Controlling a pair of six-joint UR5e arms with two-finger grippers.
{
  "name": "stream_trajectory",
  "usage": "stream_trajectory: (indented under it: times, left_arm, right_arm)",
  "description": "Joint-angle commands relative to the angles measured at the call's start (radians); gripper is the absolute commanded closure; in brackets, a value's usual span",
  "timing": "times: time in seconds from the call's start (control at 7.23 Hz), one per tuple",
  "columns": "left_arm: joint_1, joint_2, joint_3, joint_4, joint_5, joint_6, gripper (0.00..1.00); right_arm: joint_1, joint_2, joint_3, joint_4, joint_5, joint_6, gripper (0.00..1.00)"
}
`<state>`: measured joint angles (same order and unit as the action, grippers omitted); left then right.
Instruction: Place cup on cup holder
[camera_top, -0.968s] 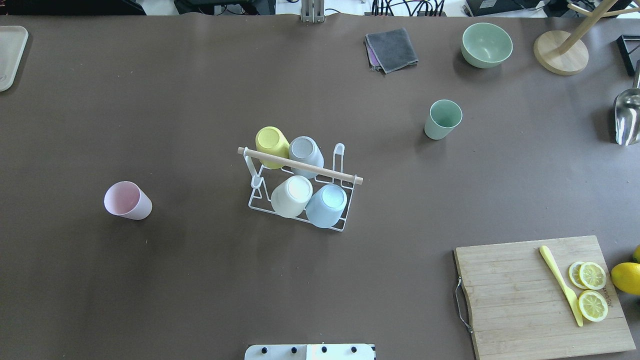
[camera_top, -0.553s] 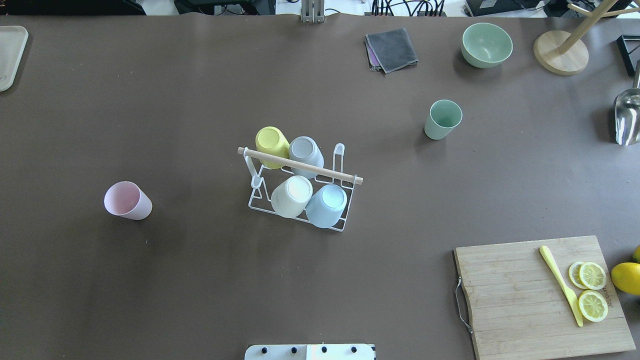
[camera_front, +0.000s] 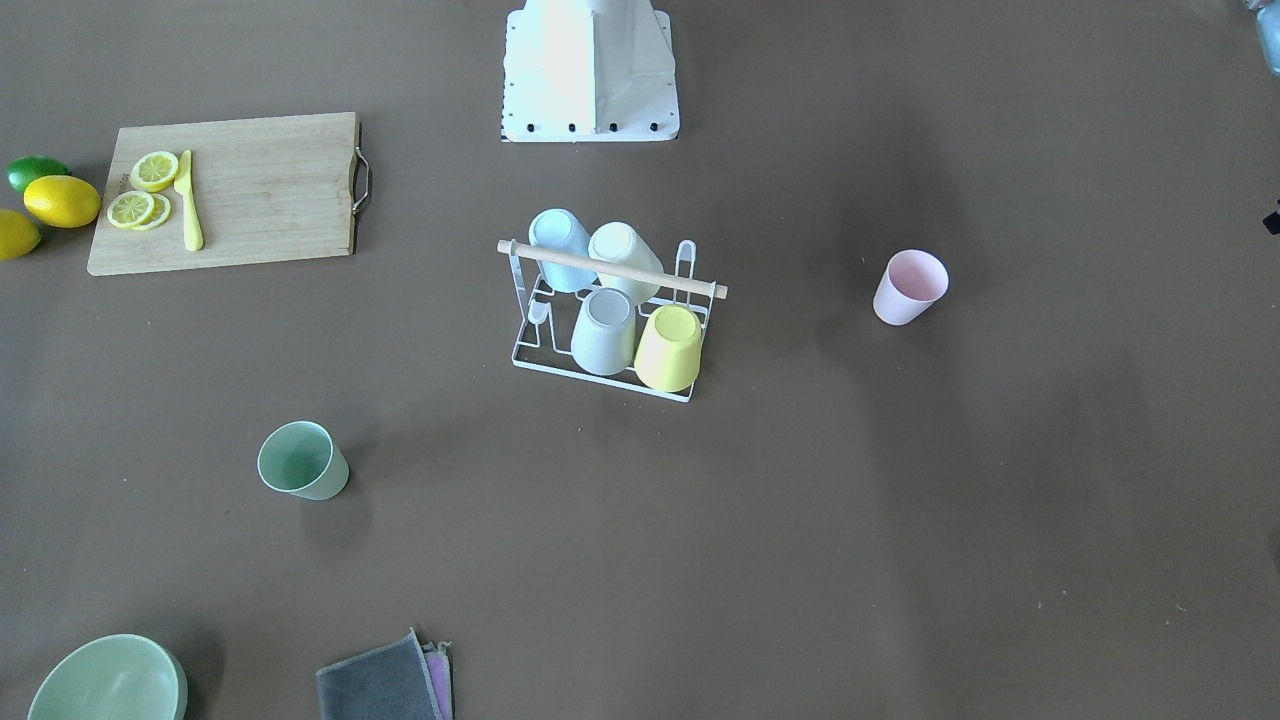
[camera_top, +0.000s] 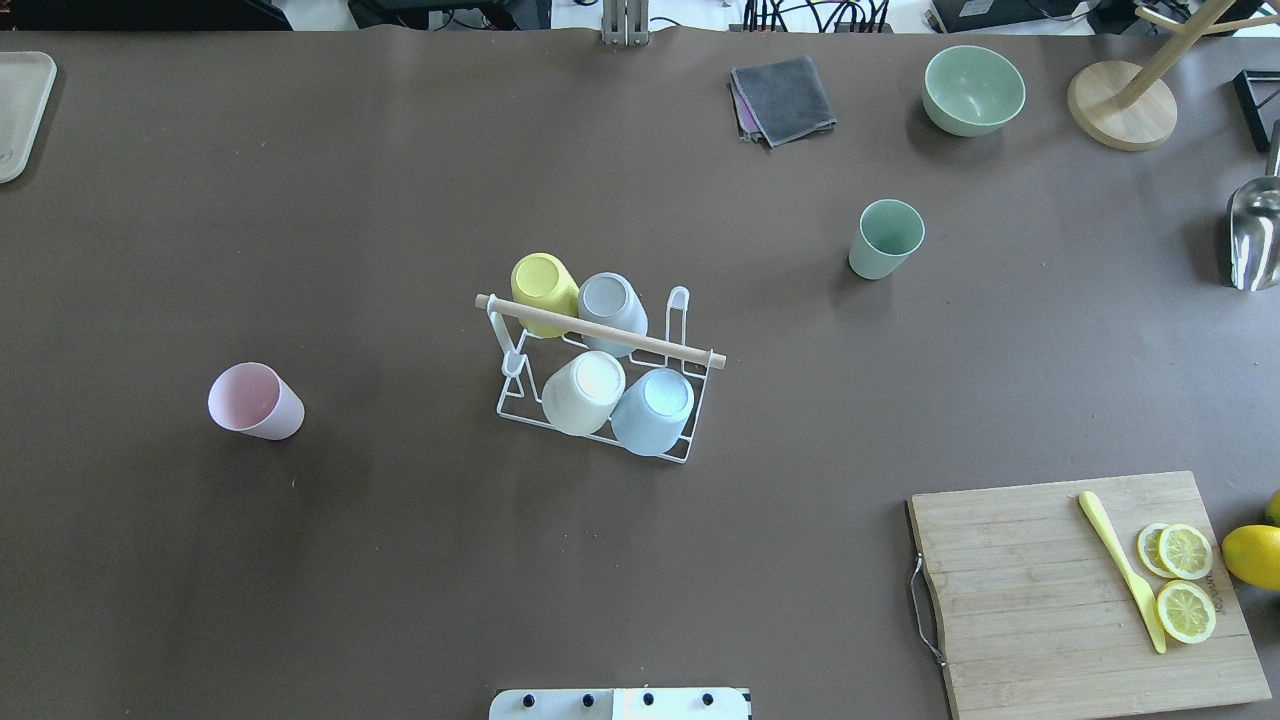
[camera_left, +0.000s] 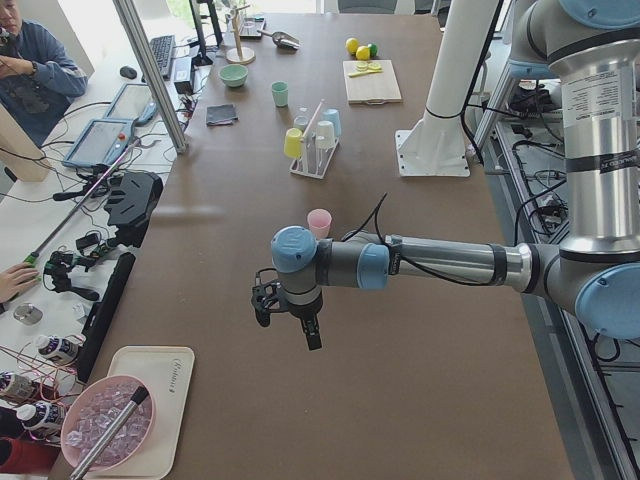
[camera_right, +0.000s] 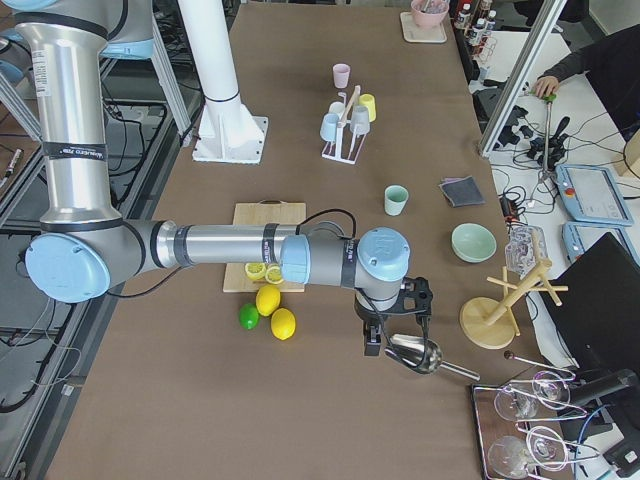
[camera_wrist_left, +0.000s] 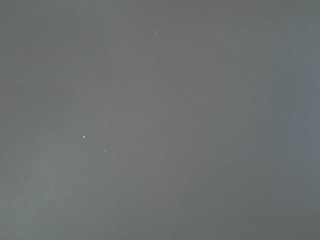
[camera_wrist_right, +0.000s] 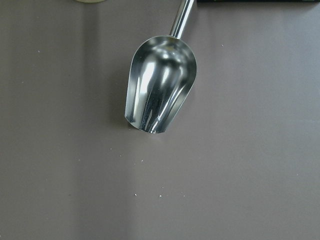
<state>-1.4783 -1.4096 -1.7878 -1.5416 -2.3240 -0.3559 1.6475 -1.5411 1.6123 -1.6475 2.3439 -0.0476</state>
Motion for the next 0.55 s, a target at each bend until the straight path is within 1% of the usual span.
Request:
stream_trajectory:
  times: [0.0,0.41]
  left_arm:
    - [0.0,0.0,-0.002,0.0,0.0,0.0,0.01]
    - [0.001,-0.009,-0.002,0.002,0.002,-0.002,0.01]
  right_arm:
    - [0.0,-0.001,0.001,0.0,0.002,0.0,0.0]
    - [0.002,-0.001,0.004,0.0,0.0,-0.002,0.0]
